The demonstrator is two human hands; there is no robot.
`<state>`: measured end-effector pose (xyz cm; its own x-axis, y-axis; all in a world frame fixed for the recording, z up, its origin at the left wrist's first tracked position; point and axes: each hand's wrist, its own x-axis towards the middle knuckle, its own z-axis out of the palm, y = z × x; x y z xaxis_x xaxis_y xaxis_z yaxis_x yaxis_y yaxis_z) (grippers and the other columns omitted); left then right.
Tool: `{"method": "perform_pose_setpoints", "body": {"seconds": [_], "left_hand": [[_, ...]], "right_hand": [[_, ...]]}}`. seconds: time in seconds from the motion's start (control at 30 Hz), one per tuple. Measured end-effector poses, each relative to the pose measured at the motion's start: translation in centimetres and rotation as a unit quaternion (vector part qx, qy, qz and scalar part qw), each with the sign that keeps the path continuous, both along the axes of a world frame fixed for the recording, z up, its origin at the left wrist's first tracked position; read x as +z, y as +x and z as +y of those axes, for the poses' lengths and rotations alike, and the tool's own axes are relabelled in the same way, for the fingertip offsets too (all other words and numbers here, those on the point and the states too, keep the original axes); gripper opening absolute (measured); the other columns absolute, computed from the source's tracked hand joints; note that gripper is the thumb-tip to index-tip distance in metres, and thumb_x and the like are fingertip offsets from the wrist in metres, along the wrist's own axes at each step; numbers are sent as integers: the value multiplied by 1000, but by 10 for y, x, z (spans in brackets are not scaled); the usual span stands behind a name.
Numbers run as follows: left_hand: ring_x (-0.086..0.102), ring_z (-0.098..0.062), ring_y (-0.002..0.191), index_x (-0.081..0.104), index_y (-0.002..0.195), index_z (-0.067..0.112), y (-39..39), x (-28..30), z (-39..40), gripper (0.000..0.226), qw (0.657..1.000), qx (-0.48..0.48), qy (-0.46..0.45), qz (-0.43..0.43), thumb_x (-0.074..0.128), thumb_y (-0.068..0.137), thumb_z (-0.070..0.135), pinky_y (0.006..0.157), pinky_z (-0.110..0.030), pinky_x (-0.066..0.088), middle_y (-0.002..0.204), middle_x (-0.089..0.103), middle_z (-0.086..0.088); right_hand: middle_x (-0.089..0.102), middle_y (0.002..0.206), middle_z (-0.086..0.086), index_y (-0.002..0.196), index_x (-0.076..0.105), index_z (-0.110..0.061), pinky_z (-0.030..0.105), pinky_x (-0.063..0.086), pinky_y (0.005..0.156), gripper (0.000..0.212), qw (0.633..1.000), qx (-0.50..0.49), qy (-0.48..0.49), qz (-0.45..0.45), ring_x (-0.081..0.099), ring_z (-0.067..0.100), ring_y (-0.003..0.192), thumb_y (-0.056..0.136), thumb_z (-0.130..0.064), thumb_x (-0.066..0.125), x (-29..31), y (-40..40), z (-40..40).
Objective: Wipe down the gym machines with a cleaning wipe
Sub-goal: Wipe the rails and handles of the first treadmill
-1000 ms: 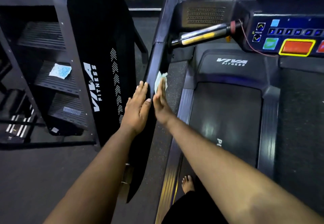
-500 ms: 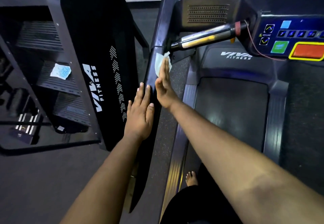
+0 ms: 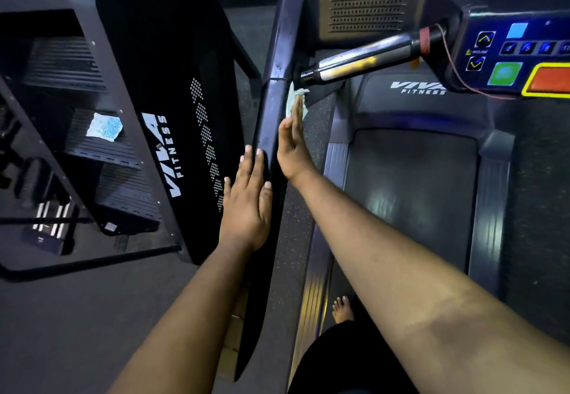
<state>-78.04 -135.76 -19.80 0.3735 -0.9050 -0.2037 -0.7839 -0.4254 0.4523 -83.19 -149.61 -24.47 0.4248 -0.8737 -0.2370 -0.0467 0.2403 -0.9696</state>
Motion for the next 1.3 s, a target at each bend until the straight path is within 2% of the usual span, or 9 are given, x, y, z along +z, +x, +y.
{"method": "perform_pose_setpoints", "body": {"seconds": [0.13,0.27,0.4,0.5,0.6,0.77,0.9,1.03,1.3], "left_hand": [[-3,-5,156,10,163,31,0,0,-1,61,1000,-1,2,2,18,105,46,126,-54,6,171,-3,11],[-3,-4,156,10,163,31,2,-1,0,62,1000,-3,-3,5,18,104,48,126,-56,6,171,-3,12],[-3,-4,156,9,163,31,2,-3,1,61,1000,4,-13,11,20,105,44,125,-58,5,170,-3,14],[0,-8,157,9,163,32,2,-2,5,59,999,4,-31,8,24,106,42,125,-57,5,169,-9,14],[1,-9,157,11,162,31,2,-2,17,61,999,0,-40,4,22,104,46,126,-56,5,168,-10,15],[-1,-5,156,13,163,29,-1,-7,78,61,999,-1,-29,20,21,105,46,127,-49,1,171,-2,10],[0,-4,156,12,163,25,-10,-6,120,62,1000,-7,-16,3,20,105,47,127,-44,1,171,1,9],[0,-2,155,11,163,24,-14,-6,145,66,1000,0,-14,4,20,103,50,126,-40,-1,171,2,9],[-1,0,155,11,163,22,-26,-7,188,63,1000,16,-22,-2,24,105,42,125,-38,1,171,5,8]], "right_hand": [[-21,167,-3,159,-14,-19,43,-1,128,130,997,61,44,-4,-14,15,155,64,-103,15,-12,-19,47],[-20,164,-4,159,-11,-13,41,-3,128,128,997,78,-18,-15,-14,18,156,68,-100,15,-6,-21,59],[-14,169,5,160,-7,-10,34,-5,127,134,1000,20,-1,15,-10,17,156,64,-103,11,4,-10,1],[-19,168,-1,160,-12,-15,31,-6,125,141,997,55,44,21,-13,12,155,56,-107,11,-1,-21,45],[-24,166,-2,158,-15,-16,22,-8,123,132,994,103,13,-15,-18,8,153,64,-103,15,-10,-39,117],[-17,168,2,159,-10,-11,12,-6,119,132,998,56,-23,-7,-13,7,152,66,-102,14,2,-35,99],[-20,168,0,159,-15,-17,42,0,128,131,996,76,36,15,-10,16,156,65,-103,16,-16,-42,137],[-24,166,0,157,-17,-16,39,-4,127,125,995,99,-5,-4,-17,14,154,71,-99,18,-20,-58,242],[-22,167,-3,159,-16,-19,46,-4,127,126,996,85,4,1,-18,9,152,69,-101,16,-16,-63,229]]}}
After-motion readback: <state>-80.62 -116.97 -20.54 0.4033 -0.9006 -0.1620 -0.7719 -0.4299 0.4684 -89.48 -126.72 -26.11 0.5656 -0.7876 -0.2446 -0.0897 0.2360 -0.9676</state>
